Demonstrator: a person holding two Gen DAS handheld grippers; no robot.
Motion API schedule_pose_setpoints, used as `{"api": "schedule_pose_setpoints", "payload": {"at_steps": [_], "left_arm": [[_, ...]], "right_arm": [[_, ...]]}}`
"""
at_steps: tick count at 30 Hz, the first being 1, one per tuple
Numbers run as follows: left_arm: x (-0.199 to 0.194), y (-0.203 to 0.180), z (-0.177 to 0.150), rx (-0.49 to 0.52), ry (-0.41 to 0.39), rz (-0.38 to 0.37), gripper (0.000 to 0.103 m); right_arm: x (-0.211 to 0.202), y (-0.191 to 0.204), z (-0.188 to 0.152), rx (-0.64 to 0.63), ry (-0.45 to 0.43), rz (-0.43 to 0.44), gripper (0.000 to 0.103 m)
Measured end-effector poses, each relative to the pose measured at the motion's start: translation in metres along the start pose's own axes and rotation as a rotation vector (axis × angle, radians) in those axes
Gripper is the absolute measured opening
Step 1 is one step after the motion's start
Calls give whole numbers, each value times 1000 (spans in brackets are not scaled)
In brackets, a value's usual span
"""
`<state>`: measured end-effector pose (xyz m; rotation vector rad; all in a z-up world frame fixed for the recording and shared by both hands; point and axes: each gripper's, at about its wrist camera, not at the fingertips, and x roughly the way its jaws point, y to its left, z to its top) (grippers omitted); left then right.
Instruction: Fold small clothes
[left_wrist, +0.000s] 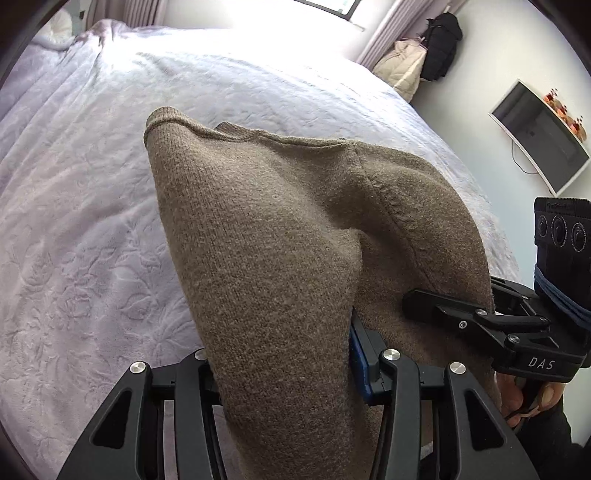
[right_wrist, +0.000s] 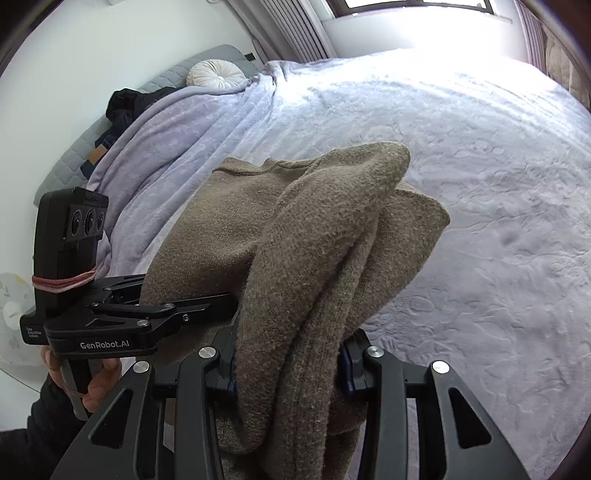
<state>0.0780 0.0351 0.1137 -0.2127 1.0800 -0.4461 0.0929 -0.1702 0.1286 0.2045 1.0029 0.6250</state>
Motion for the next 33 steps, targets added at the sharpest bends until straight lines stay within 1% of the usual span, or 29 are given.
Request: {"api": "schedule_pose_setpoints", "payload": {"at_steps": [3, 5, 8, 10, 11, 12, 13, 14, 15, 17, 18, 19, 20, 21, 22, 23, 25, 27, 28, 29, 31, 32, 33], "left_arm": [[18, 17, 1, -30, 29, 10, 49], [27, 23, -2, -32, 44, 19, 49], [46, 34, -7, -43, 84, 12, 49], [55, 44, -11, -67, 89, -9, 57], [57, 48, -12, -80, 87, -25, 59], [56, 51, -15, -90, 84, -36, 65], [58, 54, -16, -96, 87, -41, 73], [57, 56, -15, -97, 88, -37, 76], [54, 57, -18, -95, 89, -39, 76], [47, 60, -16, -113, 92, -51, 76], [38, 65, -17, -130, 87, -59, 76], [28, 71, -18, -138, 74, -62, 76], [13, 76, -20, -144, 45, -50, 76], [-2, 77, -22, -146, 11, -9, 76], [-10, 76, -23, -142, -13, 37, 76], [-19, 73, -26, -132, -41, 95, 76], [-32, 59, -34, -84, -85, 200, 76], [-35, 44, -43, -23, -113, 267, 76], [-33, 36, -49, 1, -122, 302, 76], [-29, 31, -53, 12, -121, 335, 76], [-20, 26, -62, 28, -98, 376, 76], [-19, 26, -68, 27, -91, 369, 76], [-13, 27, -71, 17, -83, 344, 76]], "right_arm": [[23, -7, 0, 26, 33, 2, 43], [39, -12, -1, 45, 61, -1, 43], [60, -19, -6, 66, 106, -11, 43], [71, -23, -8, 73, 122, -27, 43], [75, -27, -9, 84, 129, -26, 45], [76, -32, -9, 100, 135, -18, 49], [78, -35, -8, 120, 144, -11, 55], [79, -41, -8, 143, 156, -17, 64], [79, -44, -7, 160, 170, -23, 67], [74, -51, -6, 195, 188, -25, 68], [67, -55, -5, 214, 186, -27, 68], [57, -57, -5, 227, 173, -32, 68], [42, -57, -4, 227, 142, -52, 68], [24, -50, -4, 202, 89, -97, 69], [11, -41, -4, 158, 45, -140, 72], [-7, -20, -6, 65, -16, -198, 75], [-23, 15, -14, -87, -84, -249, 80], [-30, 55, -31, -265, -131, -250, 81], [-29, 66, -38, -327, -128, -238, 81], [-24, 82, -50, -416, -106, -217, 80], [-11, 101, -67, -529, -68, -203, 80], [-3, 106, -75, -573, -45, -198, 80], [5, 107, -82, -596, -23, -197, 80]]}}
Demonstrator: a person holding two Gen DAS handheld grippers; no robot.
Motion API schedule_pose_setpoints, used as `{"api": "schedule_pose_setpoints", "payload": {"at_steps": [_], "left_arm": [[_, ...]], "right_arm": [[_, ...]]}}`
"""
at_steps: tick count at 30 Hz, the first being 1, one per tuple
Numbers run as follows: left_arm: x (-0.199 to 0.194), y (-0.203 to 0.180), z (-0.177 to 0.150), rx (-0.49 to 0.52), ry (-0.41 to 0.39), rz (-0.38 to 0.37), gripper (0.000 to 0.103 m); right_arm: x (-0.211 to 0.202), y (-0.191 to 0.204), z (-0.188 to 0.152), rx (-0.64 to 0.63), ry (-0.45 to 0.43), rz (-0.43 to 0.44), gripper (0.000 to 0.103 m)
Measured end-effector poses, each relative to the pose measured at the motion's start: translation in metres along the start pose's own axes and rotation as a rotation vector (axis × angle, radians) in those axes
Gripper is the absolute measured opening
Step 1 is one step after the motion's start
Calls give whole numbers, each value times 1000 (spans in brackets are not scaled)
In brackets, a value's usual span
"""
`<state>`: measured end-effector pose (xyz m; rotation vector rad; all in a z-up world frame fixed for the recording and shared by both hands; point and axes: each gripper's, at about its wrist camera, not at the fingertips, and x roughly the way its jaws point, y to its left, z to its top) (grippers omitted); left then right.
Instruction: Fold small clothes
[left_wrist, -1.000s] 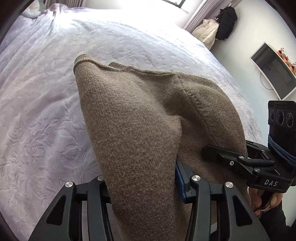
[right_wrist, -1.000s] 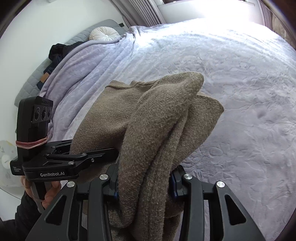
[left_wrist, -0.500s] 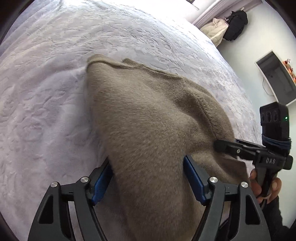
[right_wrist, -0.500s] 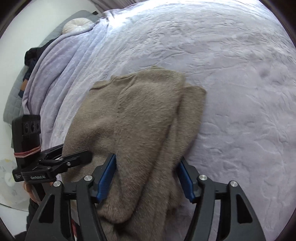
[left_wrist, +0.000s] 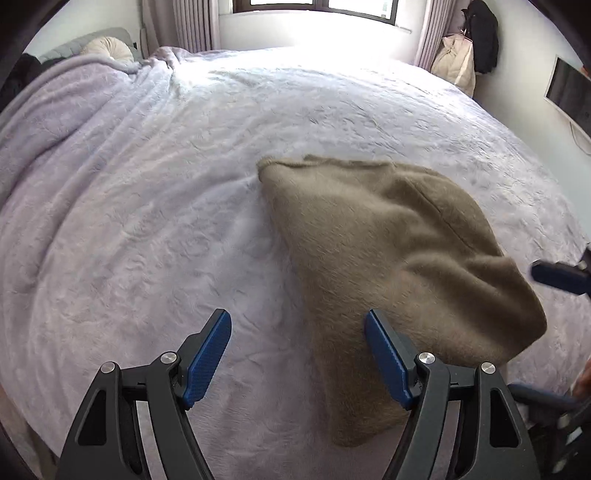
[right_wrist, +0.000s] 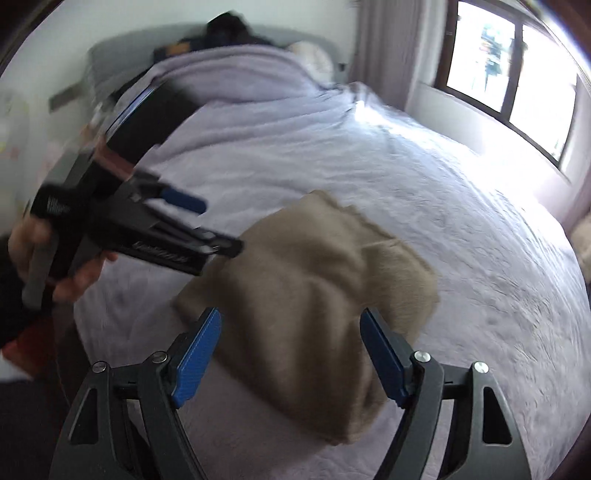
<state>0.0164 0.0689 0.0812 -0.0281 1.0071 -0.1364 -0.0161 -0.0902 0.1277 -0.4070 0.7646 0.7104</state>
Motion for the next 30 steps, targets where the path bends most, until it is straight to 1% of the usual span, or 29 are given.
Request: {"api": "schedule_pose_setpoints", "payload": {"at_steps": [1, 2, 3, 4, 5, 6, 7, 8, 11, 13, 15, 16, 17, 19, 20, 21, 22, 23, 25, 26, 27, 28, 29, 30], "left_arm": [[2, 1, -3, -6, 10, -12, 76], [8, 1, -4, -6, 19, -8, 76], [13, 1, -4, -2, 25, 6, 84], [17, 1, -5, -7, 23, 34, 97], [20, 3, -5, -15, 20, 52, 102], [25, 5, -6, -24, 23, 39, 103], [28, 6, -7, -28, 29, 23, 103], [33, 7, -9, -34, 33, 10, 103], [45, 12, -14, -34, 36, -24, 103], [48, 18, -15, -62, 54, -58, 103], [38, 20, -11, -73, 57, -65, 103], [26, 17, -7, -54, 30, -65, 103], [18, 14, -4, -33, 8, -68, 103], [4, 6, 4, 13, -35, -65, 103], [2, -1, 8, 40, -37, -55, 103], [4, -7, 10, 55, -30, -46, 103], [7, -13, 9, 71, -15, -40, 103], [11, -20, 7, 84, 3, -45, 103], [14, -35, -3, 111, 26, -93, 103], [12, -41, -8, 115, 24, -117, 103], [9, -49, -14, 122, 17, -153, 103], [6, -55, -16, 128, 8, -172, 103], [6, -61, -19, 138, 2, -176, 103], [8, -68, -22, 155, 2, -156, 103]], "right_arm": [[7, 1, -4, -1, 15, 1, 80], [17, -2, -7, 14, 34, 2, 80], [28, -11, -13, 46, 64, 4, 80], [40, -23, -20, 95, 105, 16, 80], [48, -35, -26, 145, 136, 46, 80], [53, -46, -35, 197, 151, 96, 79], [55, -55, -43, 240, 141, 133, 79], [55, -58, -48, 256, 132, 146, 79], [57, -59, -58, 255, 113, 151, 79], [59, -59, -60, 264, 107, 161, 79], [53, -61, -53, 277, 129, 176, 79], [45, -63, -49, 271, 132, 181, 79], [35, -63, -41, 250, 114, 187, 79], [16, -58, -21, 155, 42, 184, 80], [9, -59, -9, 80, 15, 176, 80], [5, -59, -7, 30, 14, 184, 80], [8, -62, -3, -22, 30, 206, 80], [18, -66, 3, -63, 63, 228, 80], [45, -76, 11, -127, 152, 241, 80], [55, -80, 14, -153, 173, 246, 79], [64, -84, 18, -175, 183, 244, 79], [70, -88, 19, -186, 189, 243, 79], [81, -95, 20, -195, 203, 249, 79], [93, -102, 19, -199, 224, 248, 79]]}}
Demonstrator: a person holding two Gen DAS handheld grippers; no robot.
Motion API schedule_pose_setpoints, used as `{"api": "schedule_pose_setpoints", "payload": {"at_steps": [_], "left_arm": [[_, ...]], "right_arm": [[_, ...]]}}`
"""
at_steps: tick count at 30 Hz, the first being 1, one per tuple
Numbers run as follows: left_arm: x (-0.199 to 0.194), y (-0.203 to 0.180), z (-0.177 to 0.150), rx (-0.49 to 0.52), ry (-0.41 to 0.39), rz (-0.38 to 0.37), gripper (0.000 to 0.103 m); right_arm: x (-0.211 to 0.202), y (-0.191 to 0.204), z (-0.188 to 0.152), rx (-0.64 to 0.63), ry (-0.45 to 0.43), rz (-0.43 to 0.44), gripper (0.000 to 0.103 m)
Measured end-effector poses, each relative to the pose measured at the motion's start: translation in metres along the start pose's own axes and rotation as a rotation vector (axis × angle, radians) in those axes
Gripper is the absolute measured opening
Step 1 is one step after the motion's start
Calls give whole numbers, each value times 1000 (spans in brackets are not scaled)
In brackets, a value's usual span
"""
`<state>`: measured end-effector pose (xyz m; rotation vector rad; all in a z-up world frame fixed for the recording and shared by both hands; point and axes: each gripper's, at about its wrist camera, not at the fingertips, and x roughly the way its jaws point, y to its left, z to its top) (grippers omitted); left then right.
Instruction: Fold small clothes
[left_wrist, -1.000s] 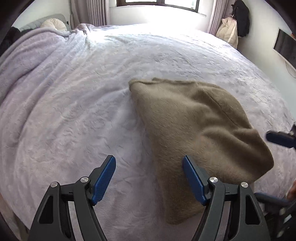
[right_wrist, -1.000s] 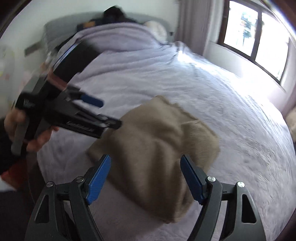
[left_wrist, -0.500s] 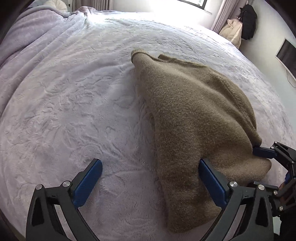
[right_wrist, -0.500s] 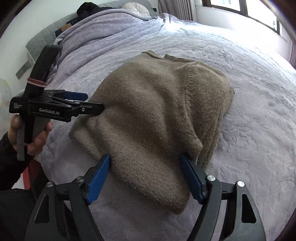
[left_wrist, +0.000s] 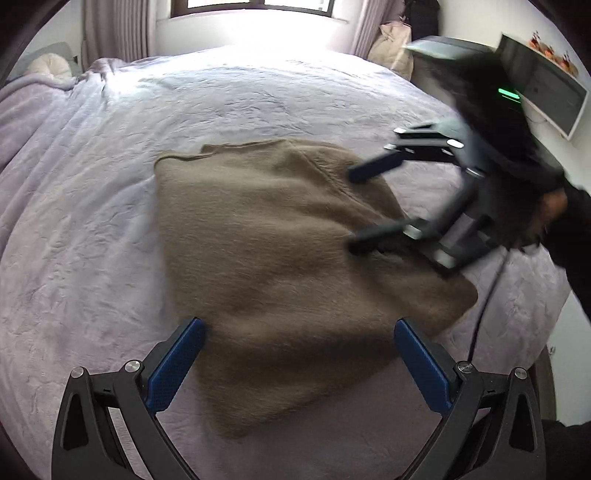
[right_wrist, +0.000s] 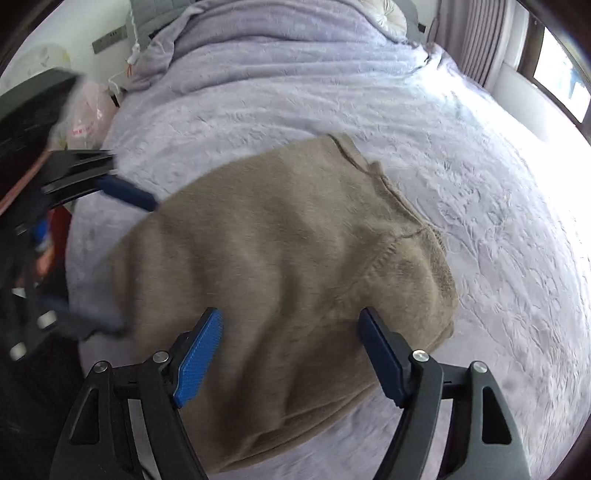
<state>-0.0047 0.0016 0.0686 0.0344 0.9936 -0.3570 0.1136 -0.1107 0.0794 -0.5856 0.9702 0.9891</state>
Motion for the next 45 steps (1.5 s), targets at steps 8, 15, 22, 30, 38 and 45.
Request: {"api": "schedule_pose_setpoints", "payload": {"at_steps": [8, 15, 22, 30, 38, 45], "left_arm": [[23, -4, -8, 81, 66, 100, 103], [-5, 13, 35, 9, -5, 20, 103], [34, 13, 42, 41, 87, 133, 103], [38, 10, 40, 70, 94, 170, 103], [22, 30, 58, 1, 51, 199, 103], [47, 91, 60, -187, 101, 198, 103]], "right_arm": [[16, -58, -25, 164, -41, 87, 78], [-14, -28, 12, 37, -119, 66, 80], [36, -53, 30, 79, -33, 96, 80], [44, -89, 9, 242, -80, 74, 80], [-13, -38, -2, 203, -143, -132, 81], [-16, 8, -30, 192, -101, -160, 81]]}}
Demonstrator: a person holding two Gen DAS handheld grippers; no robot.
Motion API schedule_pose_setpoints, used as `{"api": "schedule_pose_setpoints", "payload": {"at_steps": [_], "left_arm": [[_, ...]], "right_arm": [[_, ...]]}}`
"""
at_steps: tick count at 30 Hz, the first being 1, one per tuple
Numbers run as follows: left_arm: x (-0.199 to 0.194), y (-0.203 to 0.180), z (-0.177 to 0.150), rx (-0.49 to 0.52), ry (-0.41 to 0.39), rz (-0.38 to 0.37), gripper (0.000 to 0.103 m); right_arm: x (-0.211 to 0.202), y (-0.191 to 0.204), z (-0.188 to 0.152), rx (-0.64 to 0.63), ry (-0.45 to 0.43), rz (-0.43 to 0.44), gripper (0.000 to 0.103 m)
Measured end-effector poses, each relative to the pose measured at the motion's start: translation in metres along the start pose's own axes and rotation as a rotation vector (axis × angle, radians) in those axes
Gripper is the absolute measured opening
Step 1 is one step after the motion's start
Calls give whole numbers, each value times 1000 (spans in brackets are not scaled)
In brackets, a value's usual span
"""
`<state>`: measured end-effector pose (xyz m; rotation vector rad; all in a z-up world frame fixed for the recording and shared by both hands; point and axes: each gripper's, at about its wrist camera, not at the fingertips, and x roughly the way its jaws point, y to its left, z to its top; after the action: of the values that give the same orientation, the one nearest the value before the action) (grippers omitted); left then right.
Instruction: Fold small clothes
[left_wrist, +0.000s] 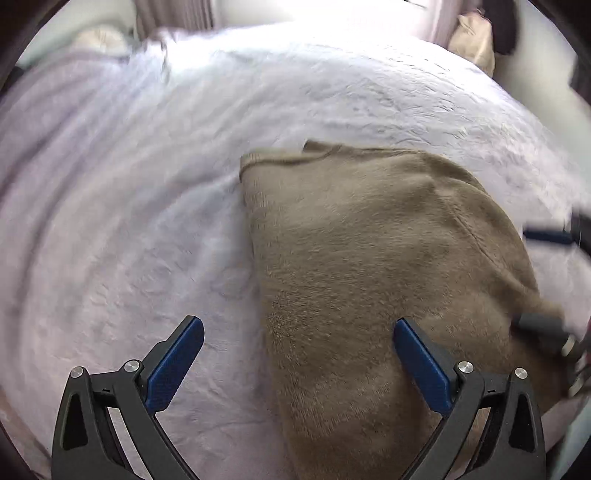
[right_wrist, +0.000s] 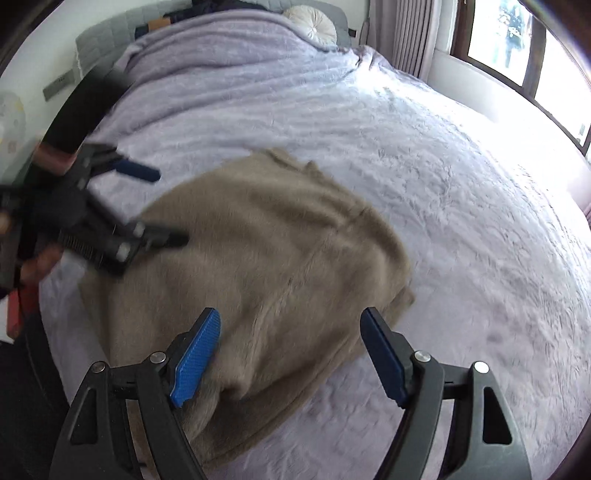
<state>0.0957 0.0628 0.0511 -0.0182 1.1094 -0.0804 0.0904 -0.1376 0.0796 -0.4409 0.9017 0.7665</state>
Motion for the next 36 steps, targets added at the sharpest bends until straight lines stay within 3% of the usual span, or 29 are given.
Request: {"api": "schedule_pose_setpoints", "payload": {"at_steps": [3, 7, 12, 15, 19, 23, 28, 31, 36], "left_arm": [[3, 5, -5, -31, 9, -42, 103], [-4, 4, -9, -18, -8, -12, 103], [-25, -11, -18, -16, -41, 70, 103], [-44, -16, -24, -28, -83, 97, 103], [-63, -24, -33, -75, -102, 84, 103], [-75, -26, -42, -117, -119, 88, 103], [-82, -19, -58, -212, -123, 38, 103], [-79, -27, -67, -181, -123, 179, 103], [-71, -32, -82, -191, -77, 123, 103]], "right_arm": [[5, 4, -18, 21, 40, -46, 81], [-11, -4, -37, 115, 48, -44, 81], [-41, 6, -53, 162, 65, -135, 81], [-73, 19, -48, 222, 5, -213, 81], [-102, 39, -31, 309, -95, -189, 82], [-89, 66, -18, 274, -38, -297, 82], [-67, 73, -23, 359, 36, -239, 82], [-59, 74, -28, 405, 75, -238, 82], [-55, 80, -35, 428, 105, -266, 82]]}}
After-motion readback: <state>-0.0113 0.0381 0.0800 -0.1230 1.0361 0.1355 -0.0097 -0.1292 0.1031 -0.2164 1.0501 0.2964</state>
